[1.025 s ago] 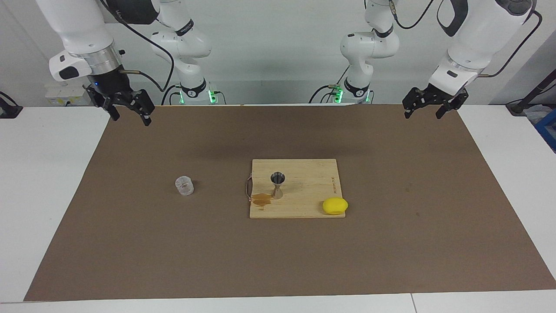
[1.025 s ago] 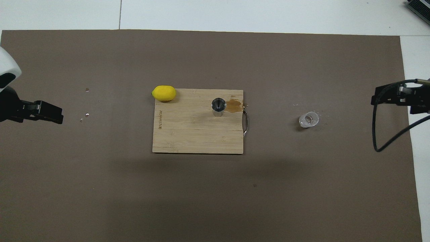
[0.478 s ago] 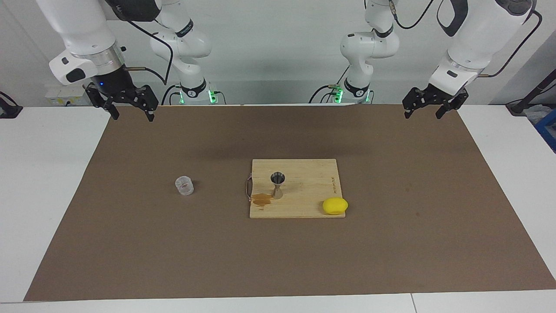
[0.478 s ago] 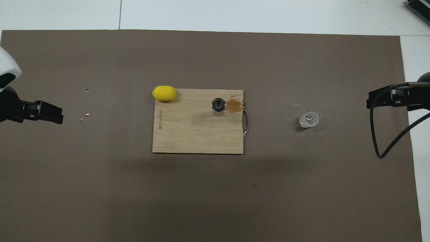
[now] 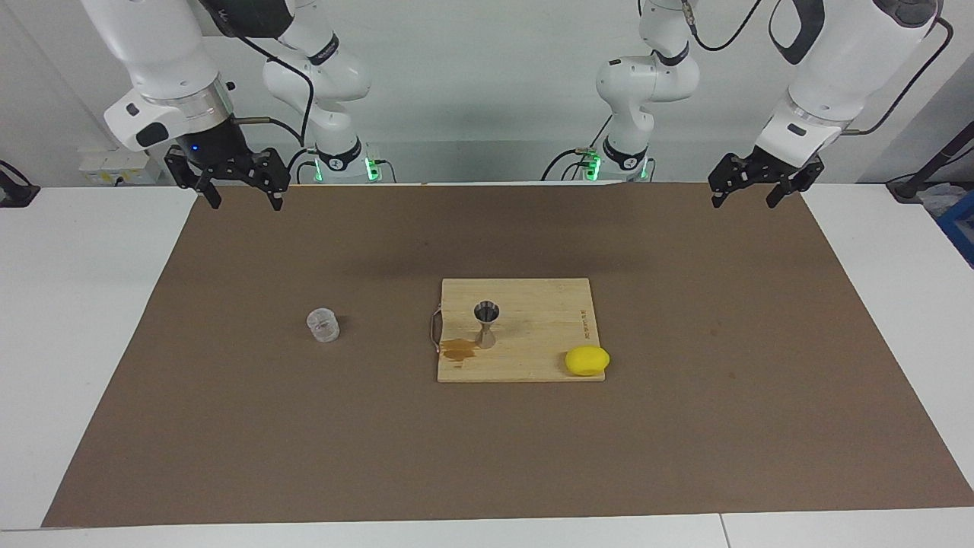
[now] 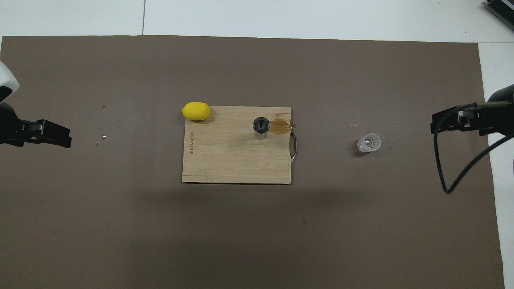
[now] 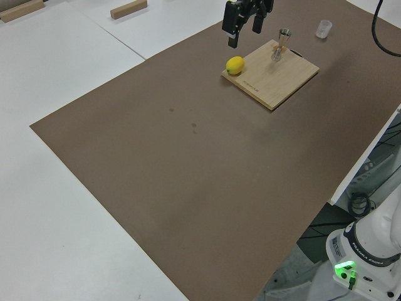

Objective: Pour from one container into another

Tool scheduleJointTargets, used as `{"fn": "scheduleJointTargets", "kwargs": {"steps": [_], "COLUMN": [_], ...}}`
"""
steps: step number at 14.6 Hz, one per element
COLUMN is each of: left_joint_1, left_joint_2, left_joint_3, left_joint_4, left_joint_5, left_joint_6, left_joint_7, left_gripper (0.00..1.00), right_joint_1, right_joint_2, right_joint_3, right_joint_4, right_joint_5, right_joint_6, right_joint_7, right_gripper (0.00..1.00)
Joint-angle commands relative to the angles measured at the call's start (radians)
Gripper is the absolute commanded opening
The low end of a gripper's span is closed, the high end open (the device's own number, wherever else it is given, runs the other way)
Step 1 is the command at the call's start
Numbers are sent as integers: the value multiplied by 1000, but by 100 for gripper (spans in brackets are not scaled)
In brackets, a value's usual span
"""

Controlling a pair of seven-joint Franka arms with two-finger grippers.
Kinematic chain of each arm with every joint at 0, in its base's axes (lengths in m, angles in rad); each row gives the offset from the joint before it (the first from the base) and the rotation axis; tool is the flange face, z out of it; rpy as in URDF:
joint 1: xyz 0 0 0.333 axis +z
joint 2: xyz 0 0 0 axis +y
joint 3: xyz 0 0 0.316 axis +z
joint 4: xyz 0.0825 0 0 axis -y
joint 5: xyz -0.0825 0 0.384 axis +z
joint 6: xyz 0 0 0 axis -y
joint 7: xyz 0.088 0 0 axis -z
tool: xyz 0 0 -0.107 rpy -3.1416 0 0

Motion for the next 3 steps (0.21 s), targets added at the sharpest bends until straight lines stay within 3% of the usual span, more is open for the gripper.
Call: {"fn": "scheduleJointTargets", "kwargs": {"steps": [1, 3], "left_joint_1": [12, 10], "left_joint_2": [-3, -5], "left_joint_3": [-29, -29], "left_joint_4": [-3, -3], "left_joint_5": [-4, -4], "left_joint_6": [-4, -10], "left_joint_7": [0, 1], "left_gripper": [100, 100], "right_joint_1": [-9, -9], "right_joint_2": [-18, -22], "right_joint_3": [4, 4], "right_joint_4": [-24, -33], "right_joint_5": [-1, -1], "right_joint_6": [-11, -8], "right_joint_7": [-20, -19], "right_gripper": [99, 99]}}
